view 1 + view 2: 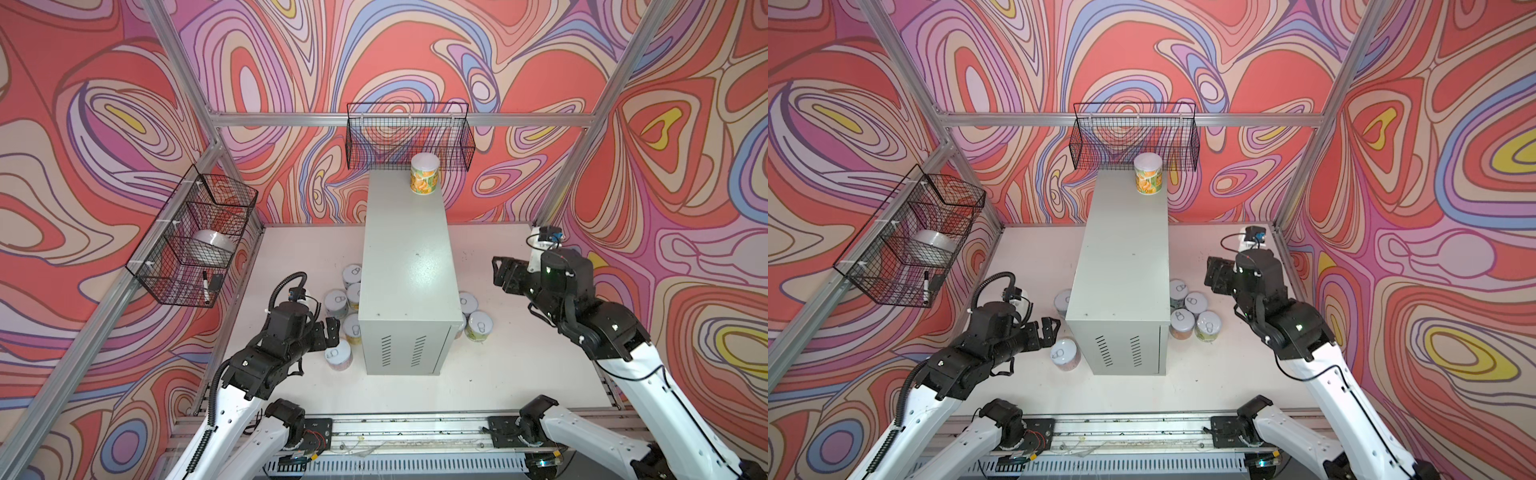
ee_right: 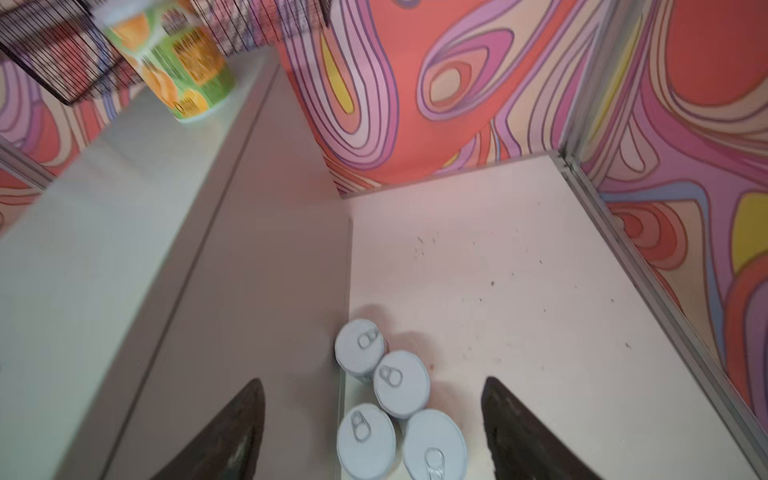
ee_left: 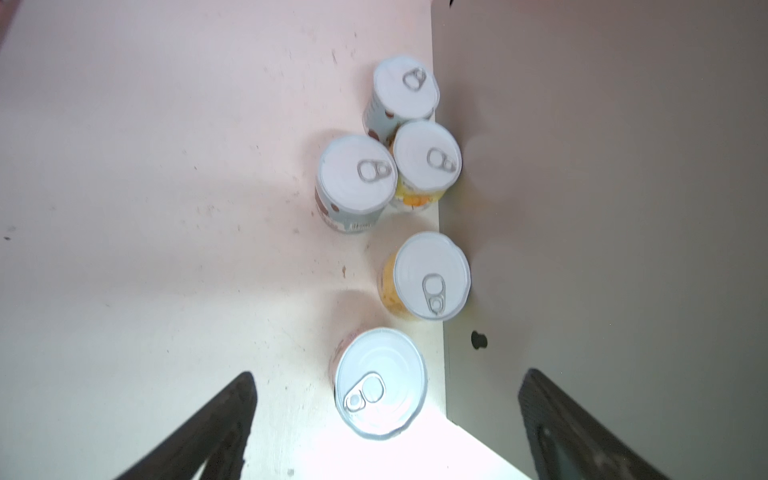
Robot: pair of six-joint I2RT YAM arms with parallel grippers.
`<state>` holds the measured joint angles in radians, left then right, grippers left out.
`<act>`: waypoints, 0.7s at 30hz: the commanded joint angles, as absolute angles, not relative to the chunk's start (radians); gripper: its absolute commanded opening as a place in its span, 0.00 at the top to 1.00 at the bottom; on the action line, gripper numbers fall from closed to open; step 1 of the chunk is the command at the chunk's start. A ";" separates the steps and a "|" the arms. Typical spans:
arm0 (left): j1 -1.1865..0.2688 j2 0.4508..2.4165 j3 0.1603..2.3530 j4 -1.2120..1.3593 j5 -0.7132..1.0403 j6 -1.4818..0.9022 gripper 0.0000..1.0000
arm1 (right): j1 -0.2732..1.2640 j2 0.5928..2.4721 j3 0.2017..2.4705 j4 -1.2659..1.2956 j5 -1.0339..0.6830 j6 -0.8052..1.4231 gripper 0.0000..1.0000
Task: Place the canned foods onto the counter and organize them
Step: 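Open the right gripper and draw it back while lowering the left gripper toward the cans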
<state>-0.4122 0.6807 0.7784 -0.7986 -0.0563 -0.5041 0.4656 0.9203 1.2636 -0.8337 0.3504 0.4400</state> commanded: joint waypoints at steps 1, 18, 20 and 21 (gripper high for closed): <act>-0.450 0.704 0.776 -0.824 -0.116 -0.582 0.00 | 0.464 0.895 1.208 -0.901 0.392 0.529 0.15; -0.704 0.765 0.463 -0.573 -0.275 -0.807 0.00 | 0.464 0.951 1.079 -0.794 0.339 0.556 0.11; -0.704 0.777 0.442 -0.550 -0.293 -0.819 0.00 | 0.463 0.955 1.072 -0.787 0.333 0.561 0.11; -0.704 0.781 0.430 -0.533 -0.299 -0.823 0.00 | 0.463 0.958 1.068 -0.784 0.330 0.561 0.11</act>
